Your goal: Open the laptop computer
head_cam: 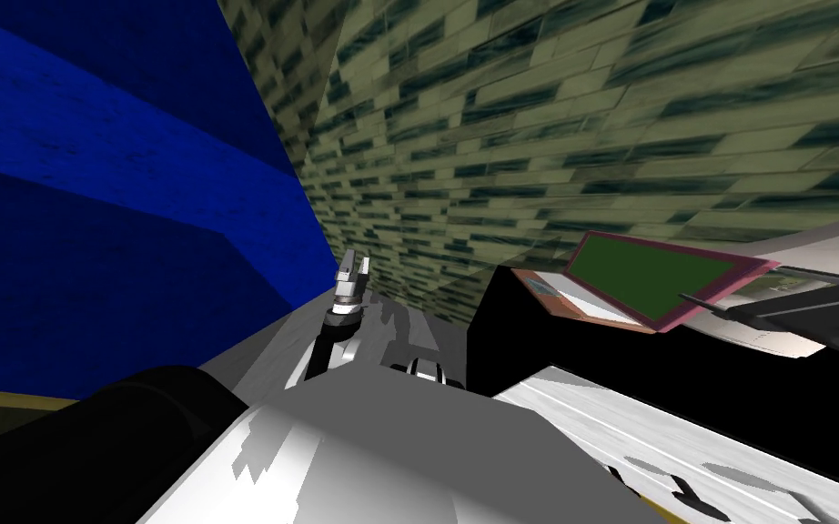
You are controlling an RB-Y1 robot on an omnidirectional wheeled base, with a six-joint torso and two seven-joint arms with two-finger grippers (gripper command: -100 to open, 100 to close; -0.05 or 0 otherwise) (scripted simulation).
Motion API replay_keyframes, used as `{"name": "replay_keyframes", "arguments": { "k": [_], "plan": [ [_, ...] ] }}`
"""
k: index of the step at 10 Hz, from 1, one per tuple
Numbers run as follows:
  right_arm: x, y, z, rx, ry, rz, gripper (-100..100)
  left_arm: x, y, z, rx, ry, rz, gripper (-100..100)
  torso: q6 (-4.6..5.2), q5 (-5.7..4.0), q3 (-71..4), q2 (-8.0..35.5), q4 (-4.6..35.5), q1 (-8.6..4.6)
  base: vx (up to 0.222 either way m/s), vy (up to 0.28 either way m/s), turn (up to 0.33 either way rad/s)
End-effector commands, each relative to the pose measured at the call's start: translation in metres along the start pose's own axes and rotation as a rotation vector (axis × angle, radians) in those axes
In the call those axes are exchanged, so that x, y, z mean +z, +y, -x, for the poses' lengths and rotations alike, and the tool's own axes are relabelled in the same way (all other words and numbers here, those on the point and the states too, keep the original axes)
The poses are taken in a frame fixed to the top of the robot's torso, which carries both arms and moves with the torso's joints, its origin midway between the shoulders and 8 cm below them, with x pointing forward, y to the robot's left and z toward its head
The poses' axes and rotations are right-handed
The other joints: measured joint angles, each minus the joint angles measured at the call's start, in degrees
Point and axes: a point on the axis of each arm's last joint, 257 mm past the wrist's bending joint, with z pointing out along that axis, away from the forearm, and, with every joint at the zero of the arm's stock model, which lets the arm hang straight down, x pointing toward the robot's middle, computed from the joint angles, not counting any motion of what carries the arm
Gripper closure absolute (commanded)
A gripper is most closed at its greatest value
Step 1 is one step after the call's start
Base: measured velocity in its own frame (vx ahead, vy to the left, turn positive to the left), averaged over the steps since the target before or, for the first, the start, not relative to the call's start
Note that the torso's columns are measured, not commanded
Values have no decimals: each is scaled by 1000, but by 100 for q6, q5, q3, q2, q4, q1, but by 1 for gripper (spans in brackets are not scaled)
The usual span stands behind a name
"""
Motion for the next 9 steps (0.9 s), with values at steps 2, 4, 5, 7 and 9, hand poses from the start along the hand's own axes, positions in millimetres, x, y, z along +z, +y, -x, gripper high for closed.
{"name": "replay_keyframes", "arguments": {
  "k": [2, 4, 5, 7, 9],
  "plan": [
    [-3, -25, 0, -3, 3, 8, -100, 0, 0, 0, 0, 0, 0, 0, 0, -1, 1, 0, 0, -2, -19, -39, 72],
    [-4, -26, 0, -5, 3, 9, -100, 0, 0, 0, 0, 0, 0, 0, -1, -1, 0, -1, 0, -2, -10, -26, 40],
    [-4, -27, 0, -3, 3, 9, -100, 0, 0, 0, 0, 0, 0, 0, 2, -1, 0, -2, -1, 3, 0, 0, 0],
    [-5, -22, -3, -75, 18, 1, 100, 0, 0, 0, 0, 0, 0, 0, 0, 0, 1, 1, 0, 1, -14, 11, 50],
    [-6, -17, -5, -148, 33, -7, 100, 0, 0, 0, 0, 0, 0, 0, -2, 2, 6, 9, 2, 10, -50, 55, 115]
  ]
}}
